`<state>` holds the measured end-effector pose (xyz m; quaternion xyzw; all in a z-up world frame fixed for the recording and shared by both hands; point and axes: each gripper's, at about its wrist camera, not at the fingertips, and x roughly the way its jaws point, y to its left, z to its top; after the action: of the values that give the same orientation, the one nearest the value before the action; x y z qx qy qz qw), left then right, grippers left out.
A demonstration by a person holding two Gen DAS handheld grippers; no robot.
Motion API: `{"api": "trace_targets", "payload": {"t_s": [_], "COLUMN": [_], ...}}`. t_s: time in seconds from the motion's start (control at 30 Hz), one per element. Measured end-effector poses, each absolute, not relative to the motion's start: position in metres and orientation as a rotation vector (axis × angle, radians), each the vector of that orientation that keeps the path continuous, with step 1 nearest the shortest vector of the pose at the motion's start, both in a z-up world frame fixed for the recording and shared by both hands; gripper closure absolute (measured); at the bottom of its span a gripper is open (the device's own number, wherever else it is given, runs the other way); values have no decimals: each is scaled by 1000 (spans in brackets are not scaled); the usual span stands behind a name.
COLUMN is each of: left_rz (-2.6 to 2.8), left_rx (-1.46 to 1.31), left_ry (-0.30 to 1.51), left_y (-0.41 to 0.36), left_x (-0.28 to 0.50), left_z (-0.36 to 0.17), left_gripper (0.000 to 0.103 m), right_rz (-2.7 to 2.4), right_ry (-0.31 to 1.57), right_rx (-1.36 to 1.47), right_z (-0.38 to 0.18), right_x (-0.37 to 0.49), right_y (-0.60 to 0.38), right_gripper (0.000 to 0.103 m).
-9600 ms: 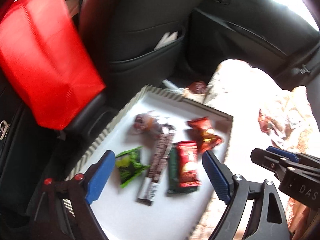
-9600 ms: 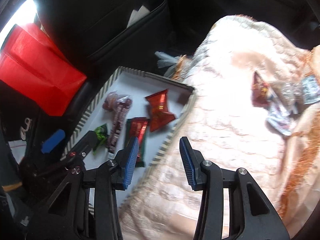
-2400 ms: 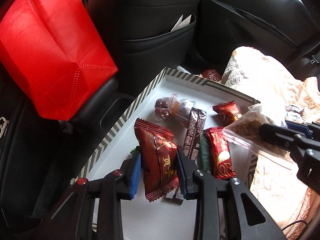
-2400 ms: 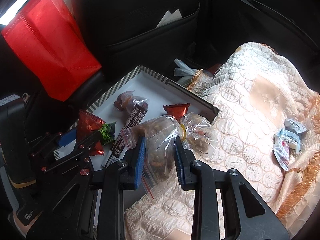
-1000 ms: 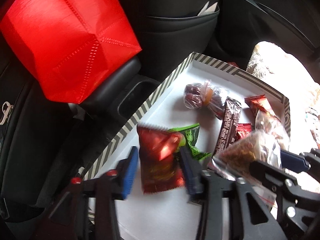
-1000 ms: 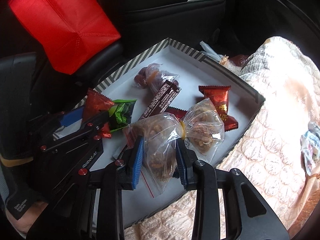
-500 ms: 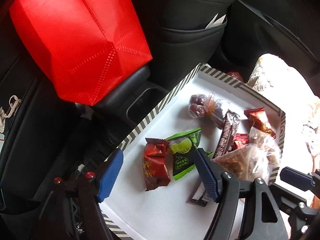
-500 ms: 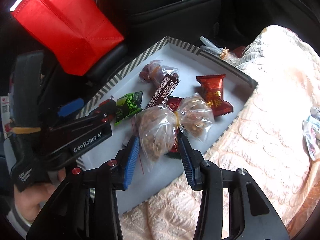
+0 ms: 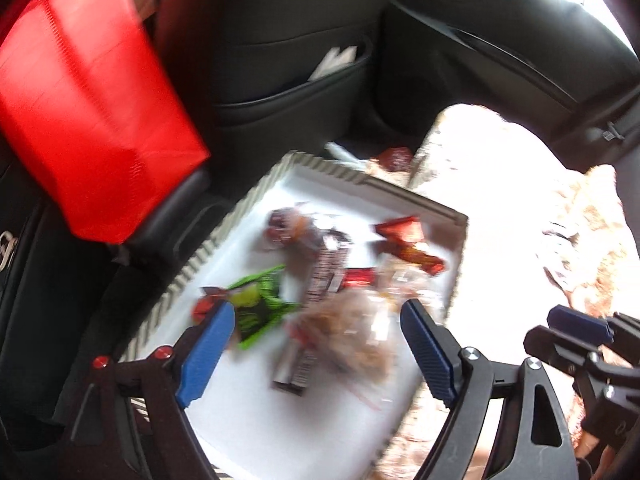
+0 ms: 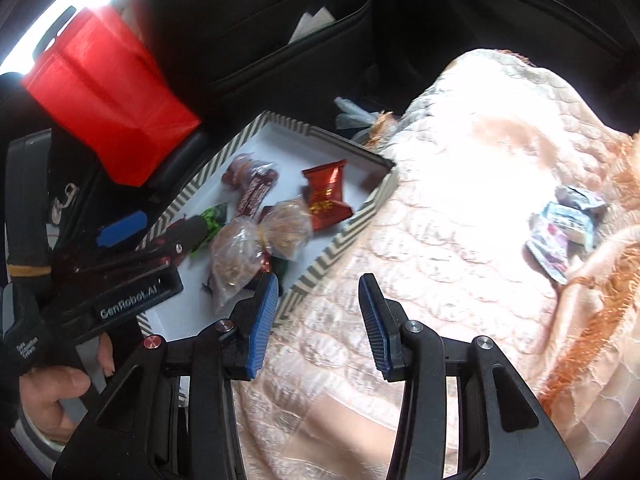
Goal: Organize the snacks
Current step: 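Move both open tools back over the remaining white packets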
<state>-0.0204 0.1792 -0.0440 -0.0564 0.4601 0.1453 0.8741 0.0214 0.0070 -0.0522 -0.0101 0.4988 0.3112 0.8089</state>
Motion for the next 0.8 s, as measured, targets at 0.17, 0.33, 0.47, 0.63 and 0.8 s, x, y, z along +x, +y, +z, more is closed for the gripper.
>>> {"api": "trace_targets", "payload": {"t_s": [0.17, 0.33, 0.47, 0.63, 0.8], "left_rz": [229, 160, 103, 29, -22], "left_rx": [-85, -44, -19, -4, 0], "left_ry": [964, 978, 990, 1025, 1068], "left_y": [143, 107, 81, 49, 20], "left_x": [-13, -1, 10, 32, 58], "left_z": [-40, -40, -41, -48, -60], "left_gripper": [14, 14, 14, 13, 13], "right_rz": [622, 557, 492, 403, 328], "right_ry": [1037, 1016, 1004, 987, 987], "right_rx": [8, 36, 66, 121, 240], "right_z": [-43, -39, -39, -40, -47], "right_x": [23, 28, 37, 54, 70], "right_y": [-28, -68, -100, -140, -183], "right_gripper": [61, 61, 61, 61, 61]}}
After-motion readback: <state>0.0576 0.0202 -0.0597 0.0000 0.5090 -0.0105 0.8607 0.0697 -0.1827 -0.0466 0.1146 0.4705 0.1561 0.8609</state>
